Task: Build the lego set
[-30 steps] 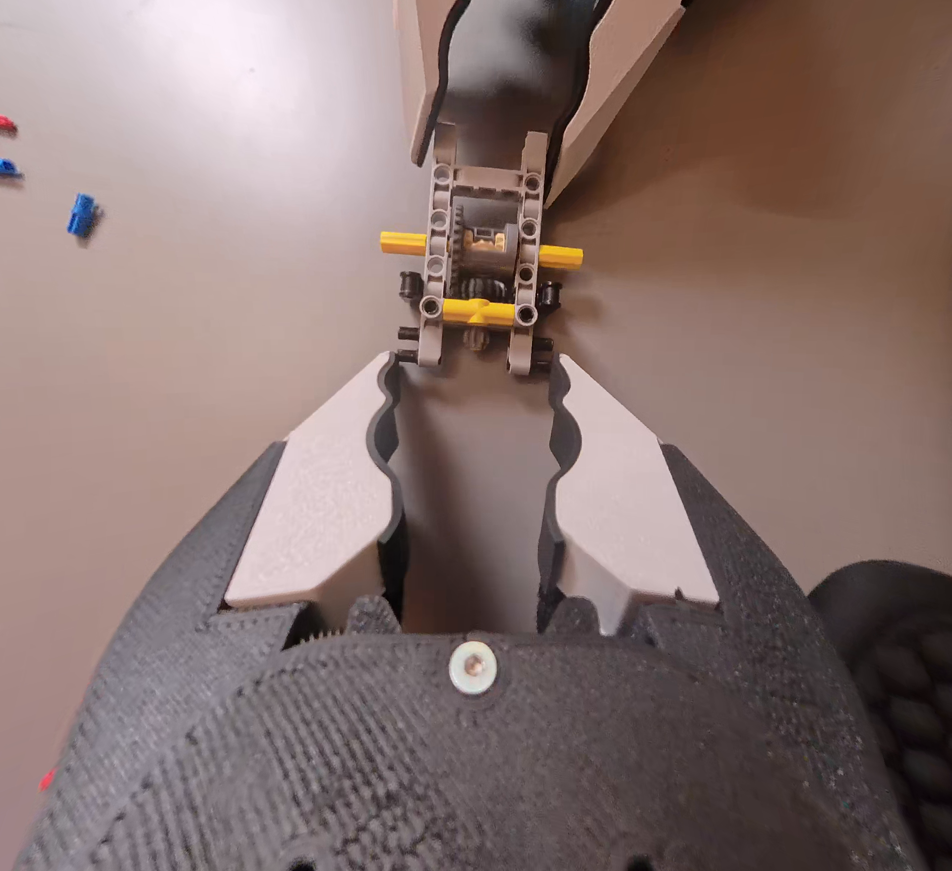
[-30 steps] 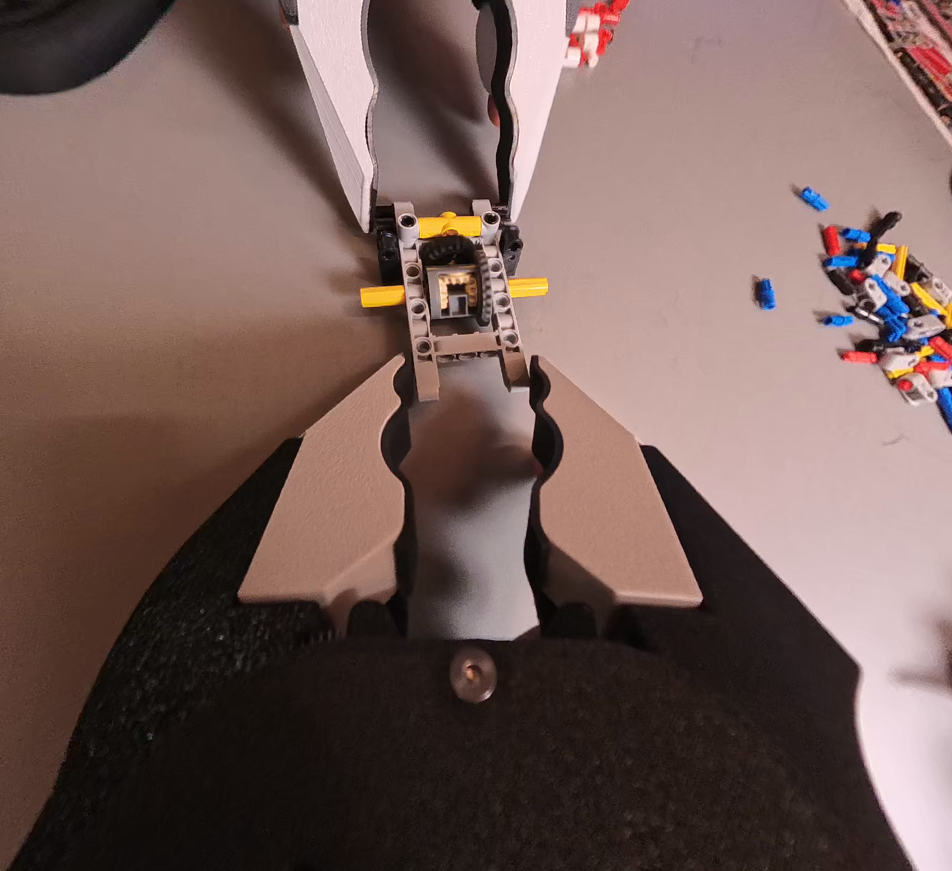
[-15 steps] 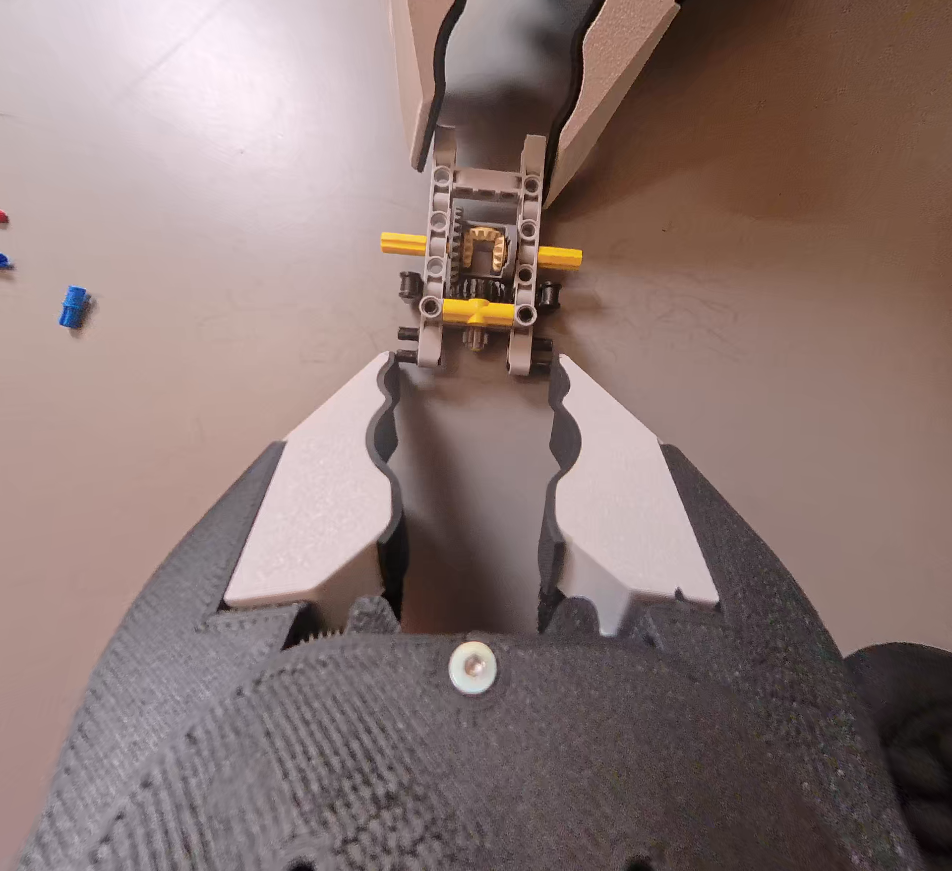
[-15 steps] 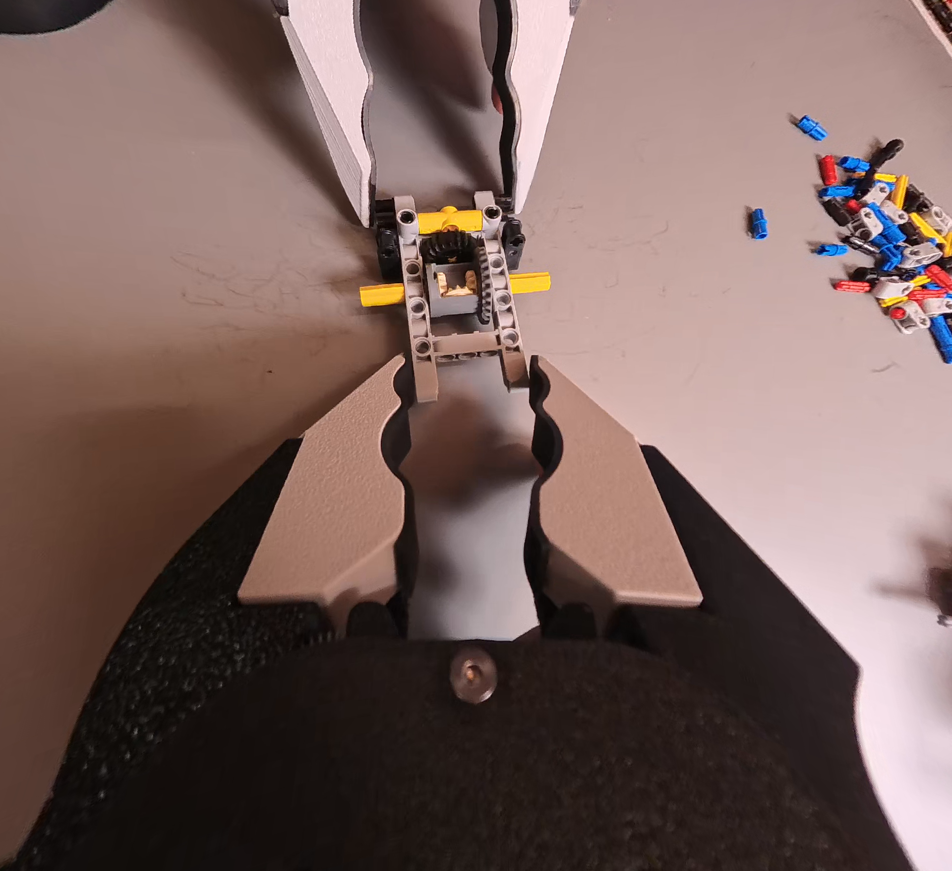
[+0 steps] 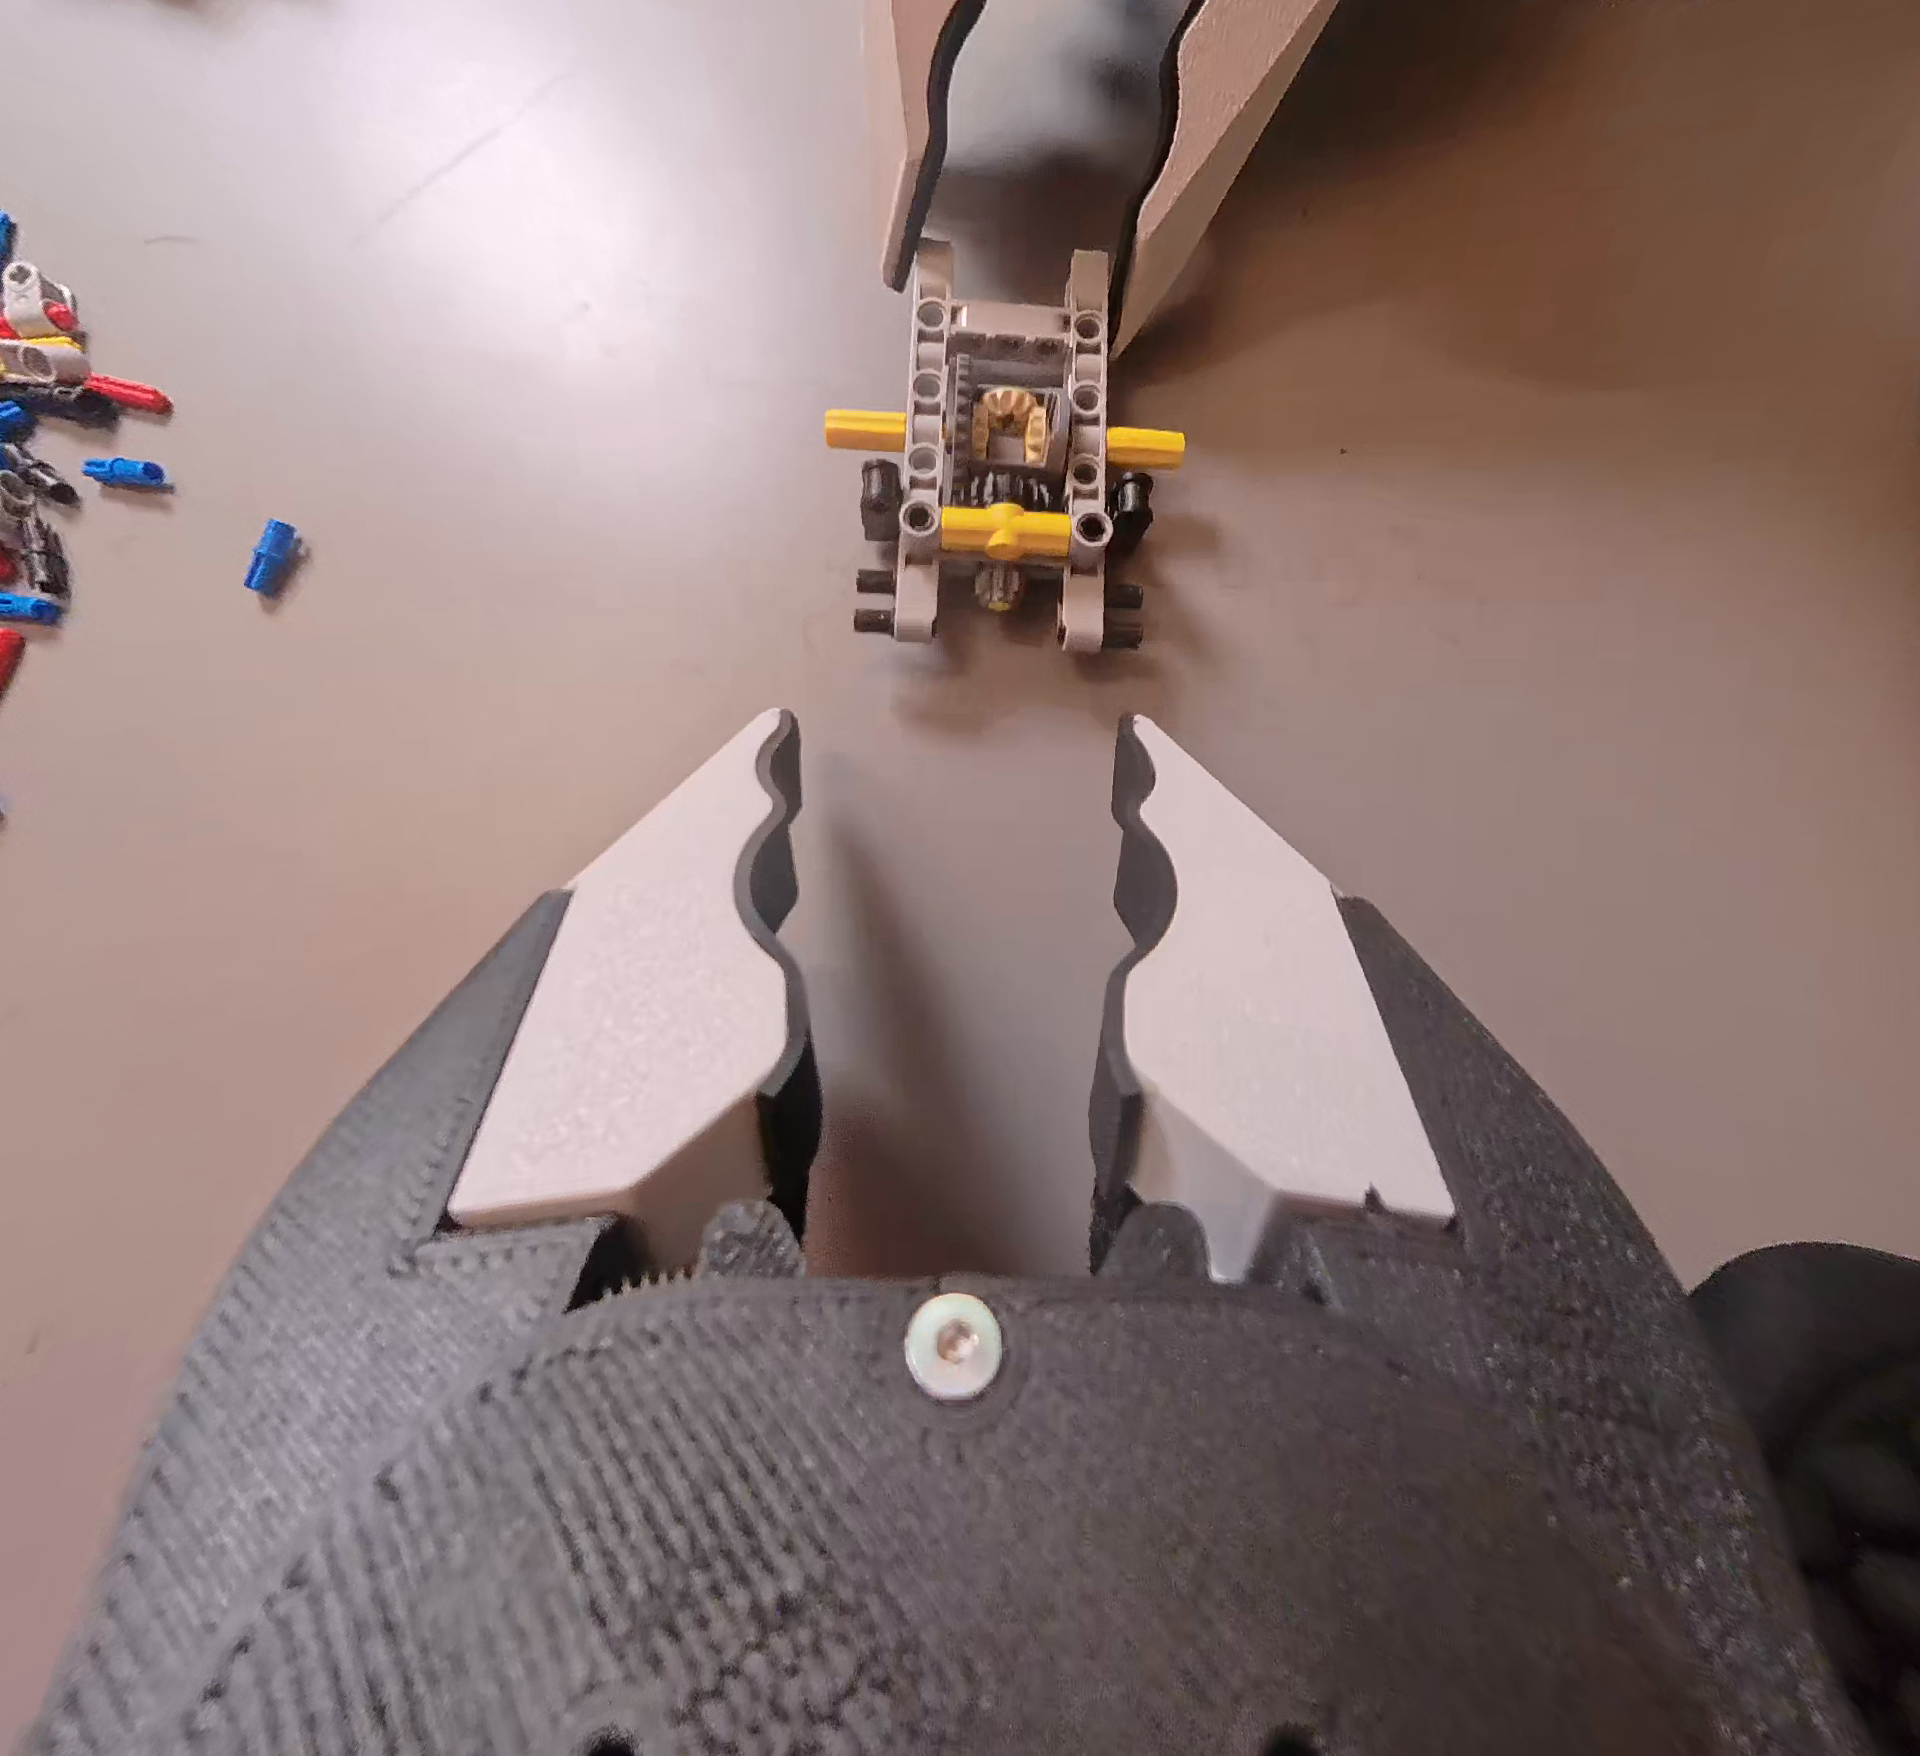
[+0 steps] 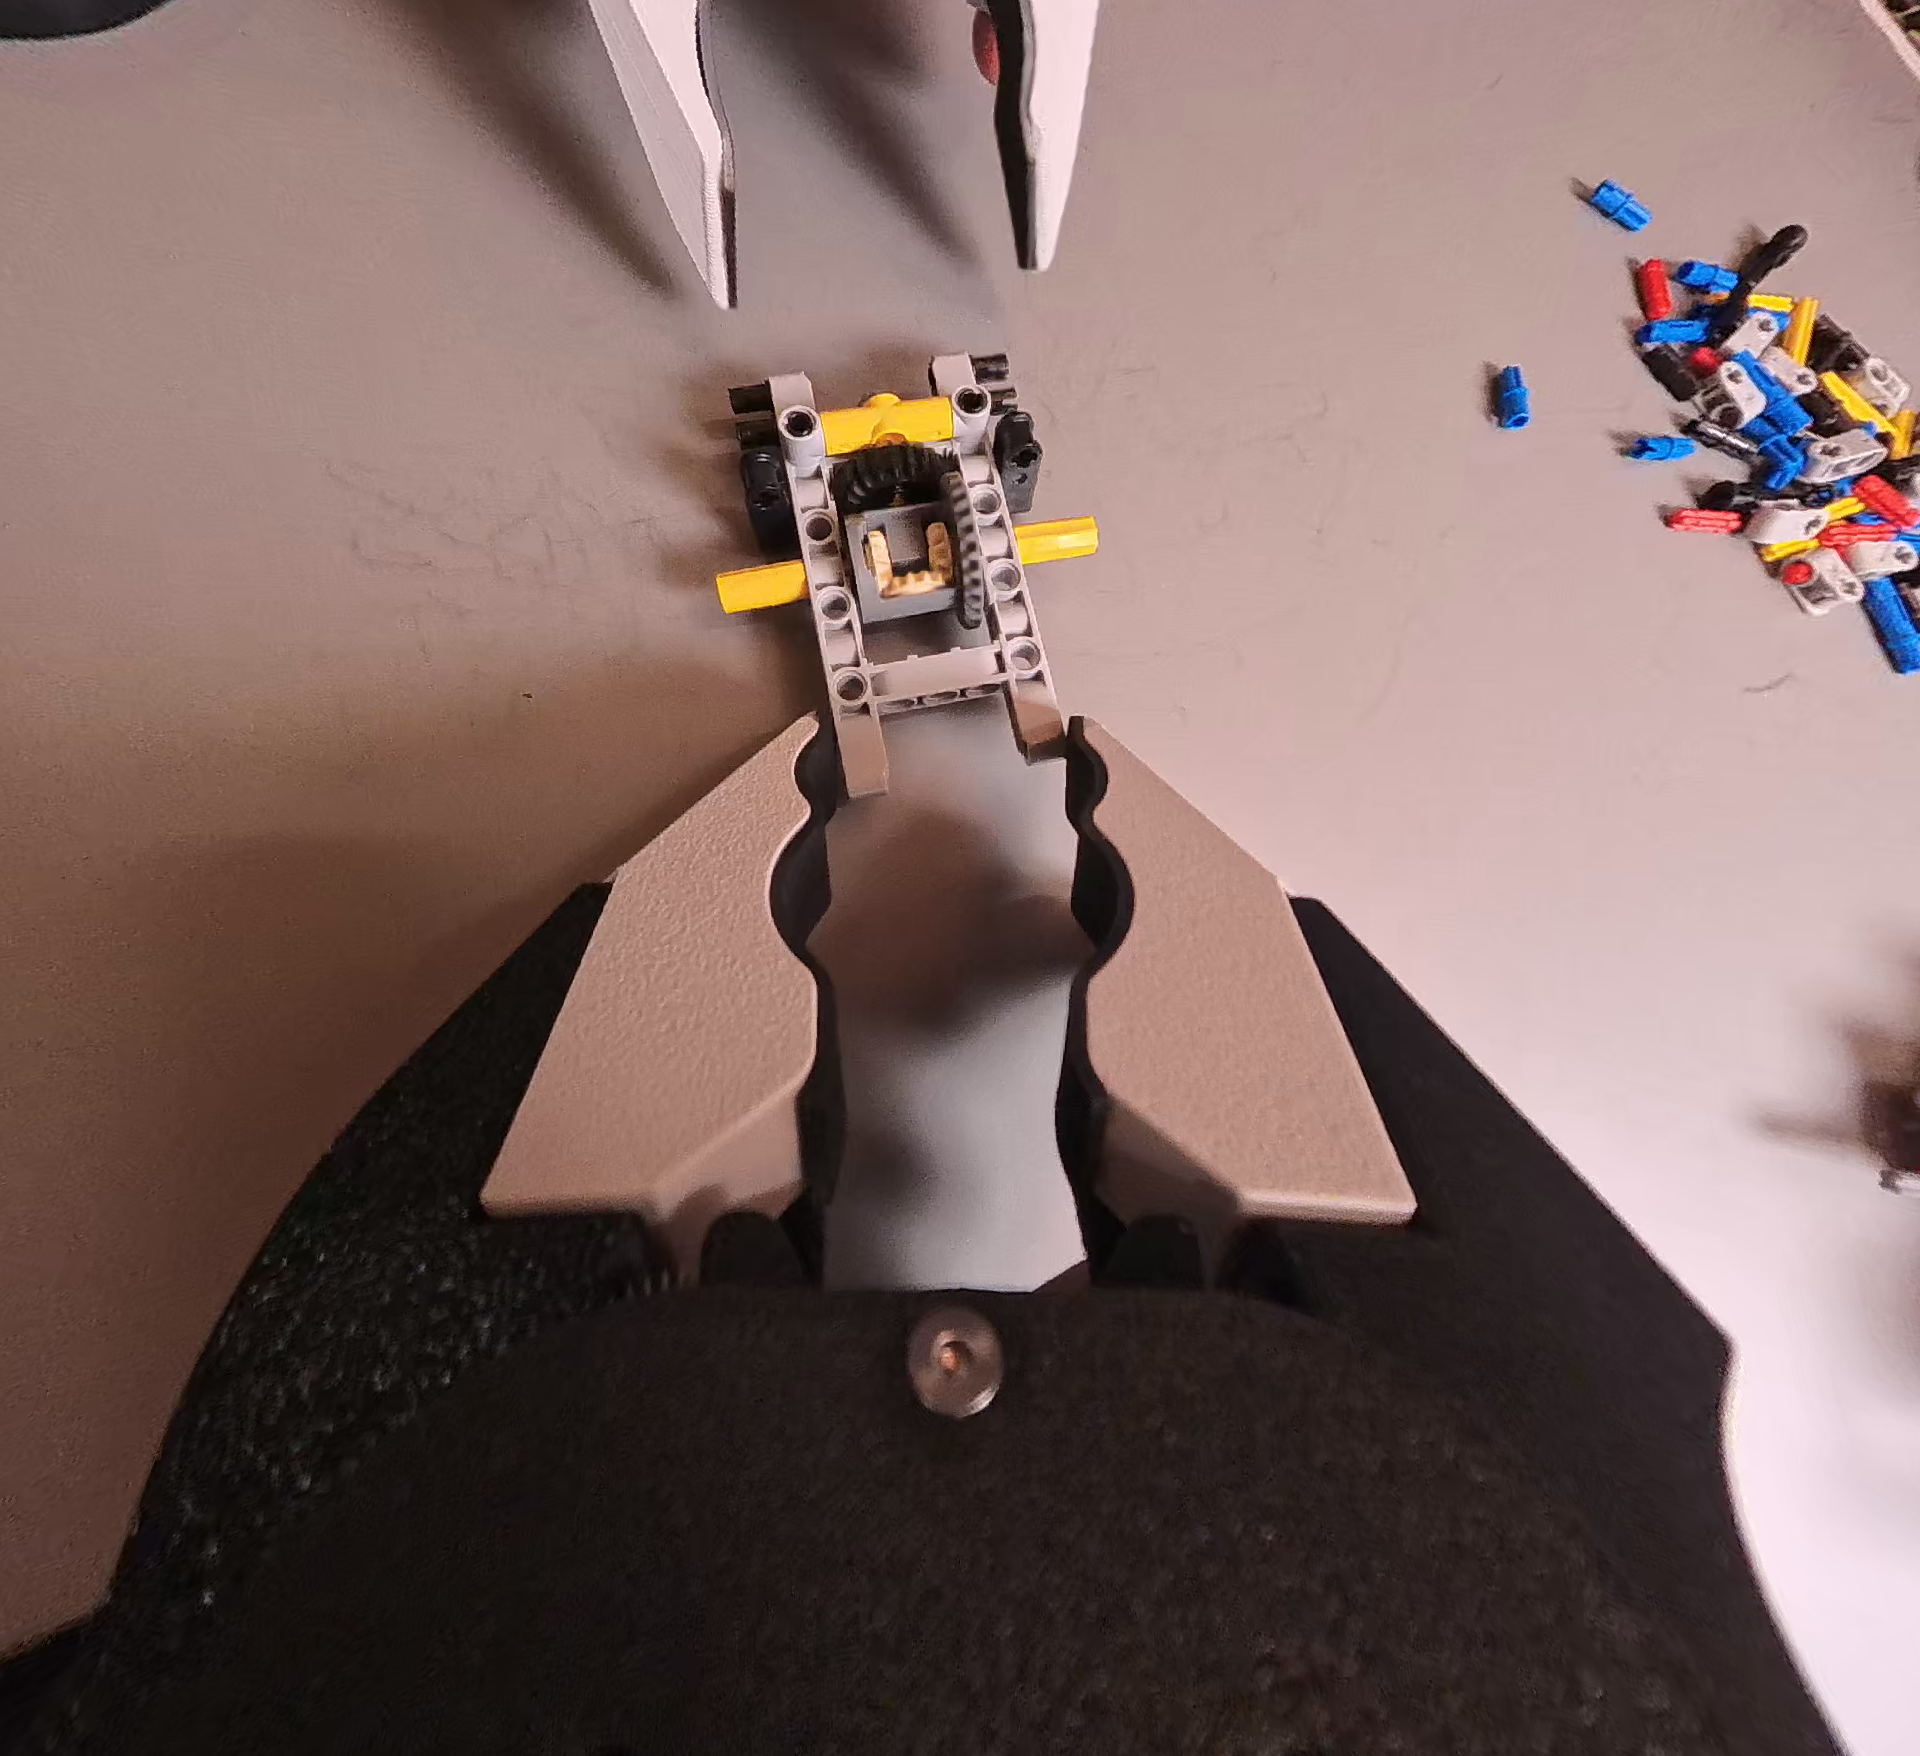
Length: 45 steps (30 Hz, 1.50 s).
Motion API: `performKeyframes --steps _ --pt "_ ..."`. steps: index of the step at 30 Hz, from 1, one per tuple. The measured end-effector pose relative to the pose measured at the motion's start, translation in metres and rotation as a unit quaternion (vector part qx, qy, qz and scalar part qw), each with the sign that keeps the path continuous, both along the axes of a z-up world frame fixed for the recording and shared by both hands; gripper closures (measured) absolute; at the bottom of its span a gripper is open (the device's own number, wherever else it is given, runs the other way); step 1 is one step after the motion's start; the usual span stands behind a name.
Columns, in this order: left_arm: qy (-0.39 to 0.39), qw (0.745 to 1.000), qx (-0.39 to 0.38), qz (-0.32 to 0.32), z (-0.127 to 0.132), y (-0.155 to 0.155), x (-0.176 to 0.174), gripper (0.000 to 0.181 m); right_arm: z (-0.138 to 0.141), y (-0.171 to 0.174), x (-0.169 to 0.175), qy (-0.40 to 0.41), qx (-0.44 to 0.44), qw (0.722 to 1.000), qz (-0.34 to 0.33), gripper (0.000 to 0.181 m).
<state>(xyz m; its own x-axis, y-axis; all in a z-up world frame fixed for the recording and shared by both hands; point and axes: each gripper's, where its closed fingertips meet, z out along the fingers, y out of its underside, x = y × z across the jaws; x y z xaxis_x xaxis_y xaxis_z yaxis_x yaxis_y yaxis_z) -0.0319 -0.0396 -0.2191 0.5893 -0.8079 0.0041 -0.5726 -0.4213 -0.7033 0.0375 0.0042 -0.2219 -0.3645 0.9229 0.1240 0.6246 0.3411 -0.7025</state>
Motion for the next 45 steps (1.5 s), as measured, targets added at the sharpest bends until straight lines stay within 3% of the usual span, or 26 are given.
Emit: performKeyframes --steps 8,16,34,40,45 --pt "-0.026 0.999 0.016 0.011 0.005 0.002 0.000 0.123 0.000 0.003 -0.002 0.003 -0.004 1.000 -0.013 0.138" --pt "-0.031 0.999 0.023 0.008 -0.001 0.008 0.007 0.113 0.000 0.001 -0.011 0.010 -0.002 1.000 -0.016 0.138" --pt "-0.010 0.999 0.037 0.010 -0.004 0.014 0.009 0.124 0.000 0.002 -0.015 0.013 -0.001 1.000 -0.022 0.138" --pt "-0.046 0.998 0.033 0.022 0.014 0.039 -0.005 0.124 0.022 0.027 -0.031 0.043 -0.024 0.998 -0.037 0.137" --pt "-0.053 0.998 -0.014 0.027 -0.002 0.062 -0.019 0.124 0.014 0.051 -0.046 0.032 -0.057 0.997 -0.048 0.137"
